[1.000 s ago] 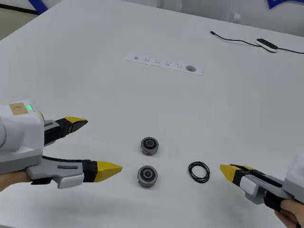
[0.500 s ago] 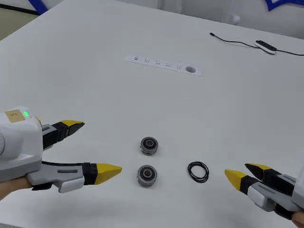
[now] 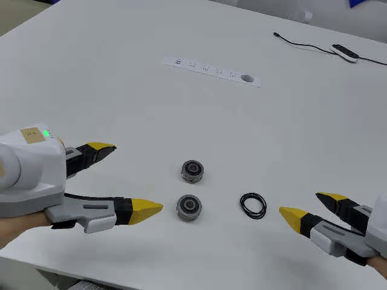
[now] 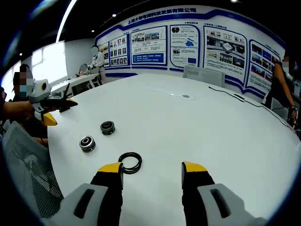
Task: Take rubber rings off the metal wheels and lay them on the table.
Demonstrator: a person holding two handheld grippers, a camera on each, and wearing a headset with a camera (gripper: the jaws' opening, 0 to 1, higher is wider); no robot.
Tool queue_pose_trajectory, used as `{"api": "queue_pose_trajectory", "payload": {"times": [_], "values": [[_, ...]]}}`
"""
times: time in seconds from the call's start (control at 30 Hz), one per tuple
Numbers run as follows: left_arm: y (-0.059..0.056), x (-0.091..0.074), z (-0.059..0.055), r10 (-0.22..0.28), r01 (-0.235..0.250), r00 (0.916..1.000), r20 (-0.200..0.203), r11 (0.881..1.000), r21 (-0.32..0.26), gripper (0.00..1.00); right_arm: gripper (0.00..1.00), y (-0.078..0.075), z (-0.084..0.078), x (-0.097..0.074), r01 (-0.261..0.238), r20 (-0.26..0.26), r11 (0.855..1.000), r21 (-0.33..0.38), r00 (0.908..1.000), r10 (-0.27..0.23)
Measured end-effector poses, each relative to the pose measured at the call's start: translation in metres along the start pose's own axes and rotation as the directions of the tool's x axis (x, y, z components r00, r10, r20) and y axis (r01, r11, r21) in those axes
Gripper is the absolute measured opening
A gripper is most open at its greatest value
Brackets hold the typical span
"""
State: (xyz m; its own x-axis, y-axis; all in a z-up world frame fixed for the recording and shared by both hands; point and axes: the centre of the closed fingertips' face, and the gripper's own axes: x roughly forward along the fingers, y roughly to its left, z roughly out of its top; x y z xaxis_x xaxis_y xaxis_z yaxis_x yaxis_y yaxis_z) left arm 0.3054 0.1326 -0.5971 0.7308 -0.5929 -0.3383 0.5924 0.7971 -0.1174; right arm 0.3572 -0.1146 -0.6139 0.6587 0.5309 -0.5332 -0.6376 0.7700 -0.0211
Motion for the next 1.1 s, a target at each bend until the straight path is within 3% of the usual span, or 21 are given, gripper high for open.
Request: {"api": "queue_pose_trajectory", "payload": {"times": [0.27, 0.4, 0.77, 1.1], "values": [[0.004, -0.002, -0.001, 0.015, -0.015, 0.9999, 0.002, 1.0, -0.002, 0.88, 0.6, 0.0, 0.003, 0.005, -0.011, 0.0, 0.999, -0.036, 0.9999, 0.011], [0.003, -0.001, -0.002, 0.014, -0.014, 0.9999, -0.002, 1.0, -0.003, 0.88, 0.65, 0.001, 0.001, 0.006, -0.011, -0.024, 0.997, -0.073, 0.9997, 0.009], [0.001, -0.001, -0.012, 0.007, -0.008, 0.9996, -0.026, 1.0, -0.009, 0.88, 0.7, -0.005, -0.001, 0.008, -0.001, -0.032, 1.0, -0.007, 0.9995, 0.001], [0.002, -0.003, -0.014, 0.01, -0.01, 0.9991, -0.04, 1.0, -0.004, 0.88, 0.75, -0.003, -0.001, 0.008, -0.007, -0.034, 1.0, -0.023, 0.9994, 0.006]]}}
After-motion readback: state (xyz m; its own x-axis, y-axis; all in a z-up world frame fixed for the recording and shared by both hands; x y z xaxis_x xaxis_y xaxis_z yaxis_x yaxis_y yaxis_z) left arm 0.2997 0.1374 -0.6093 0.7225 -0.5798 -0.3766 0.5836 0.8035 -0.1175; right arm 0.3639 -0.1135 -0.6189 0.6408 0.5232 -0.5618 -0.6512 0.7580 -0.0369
